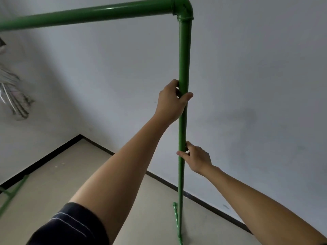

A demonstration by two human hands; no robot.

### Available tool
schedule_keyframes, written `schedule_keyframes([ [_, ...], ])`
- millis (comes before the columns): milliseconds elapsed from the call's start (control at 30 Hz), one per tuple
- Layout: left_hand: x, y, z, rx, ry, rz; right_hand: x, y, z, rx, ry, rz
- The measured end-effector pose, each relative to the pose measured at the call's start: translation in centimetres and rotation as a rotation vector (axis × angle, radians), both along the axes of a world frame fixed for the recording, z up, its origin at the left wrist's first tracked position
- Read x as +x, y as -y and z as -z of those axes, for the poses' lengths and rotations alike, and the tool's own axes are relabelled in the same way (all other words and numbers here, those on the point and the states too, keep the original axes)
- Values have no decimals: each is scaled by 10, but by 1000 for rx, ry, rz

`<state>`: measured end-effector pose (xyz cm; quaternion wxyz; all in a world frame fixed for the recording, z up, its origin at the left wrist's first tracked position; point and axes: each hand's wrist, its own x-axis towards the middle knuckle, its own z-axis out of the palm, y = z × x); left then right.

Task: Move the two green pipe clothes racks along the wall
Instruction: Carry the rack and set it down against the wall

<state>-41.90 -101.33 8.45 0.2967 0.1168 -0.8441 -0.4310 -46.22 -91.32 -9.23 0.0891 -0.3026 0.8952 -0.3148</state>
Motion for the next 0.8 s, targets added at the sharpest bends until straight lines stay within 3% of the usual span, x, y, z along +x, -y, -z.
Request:
schedule_keyframes([
  [433, -140, 17, -7, 27, 42, -118, -143, 26, -9, 51, -39, -66],
  [800, -126, 11, 8, 9, 4, -128, -138, 22, 7, 5, -42, -101],
])
